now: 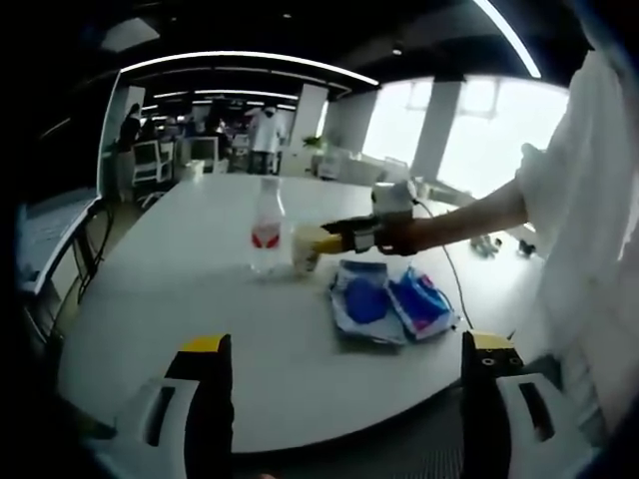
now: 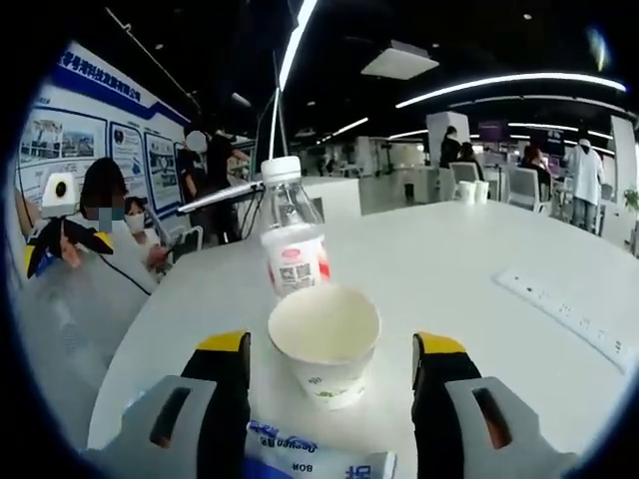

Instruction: Arrange the tabletop items into an orderly group along one side of the table until the central work area is clear of visible clutter.

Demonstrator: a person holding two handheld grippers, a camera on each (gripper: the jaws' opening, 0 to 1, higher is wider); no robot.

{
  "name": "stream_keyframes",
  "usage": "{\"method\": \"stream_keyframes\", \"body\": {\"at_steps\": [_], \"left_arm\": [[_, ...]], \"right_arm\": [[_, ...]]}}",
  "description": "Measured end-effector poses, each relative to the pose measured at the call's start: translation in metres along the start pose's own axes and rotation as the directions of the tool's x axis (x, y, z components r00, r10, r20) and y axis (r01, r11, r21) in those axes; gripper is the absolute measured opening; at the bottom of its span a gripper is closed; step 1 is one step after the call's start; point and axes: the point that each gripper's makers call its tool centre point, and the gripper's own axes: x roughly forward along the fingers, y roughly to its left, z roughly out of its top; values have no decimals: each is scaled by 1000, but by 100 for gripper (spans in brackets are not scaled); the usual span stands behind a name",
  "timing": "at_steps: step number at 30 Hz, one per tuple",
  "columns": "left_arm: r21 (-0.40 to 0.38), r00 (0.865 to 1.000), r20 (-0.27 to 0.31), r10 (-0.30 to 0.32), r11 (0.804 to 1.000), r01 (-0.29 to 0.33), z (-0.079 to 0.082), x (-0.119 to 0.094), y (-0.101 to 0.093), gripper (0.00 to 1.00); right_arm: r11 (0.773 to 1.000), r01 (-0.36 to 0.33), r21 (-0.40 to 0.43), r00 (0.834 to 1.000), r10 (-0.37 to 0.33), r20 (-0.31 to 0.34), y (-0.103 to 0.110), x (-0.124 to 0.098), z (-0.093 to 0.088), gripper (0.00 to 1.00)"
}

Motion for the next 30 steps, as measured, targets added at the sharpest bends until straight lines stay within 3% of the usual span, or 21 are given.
{"method": "stream_keyframes", "body": {"at_steps": [30], "left_arm": [[22, 997, 67, -43, 999, 42, 21, -2, 4, 93]], "right_arm": [[997, 65, -31, 997, -66, -37, 16, -48, 17, 66]]}}
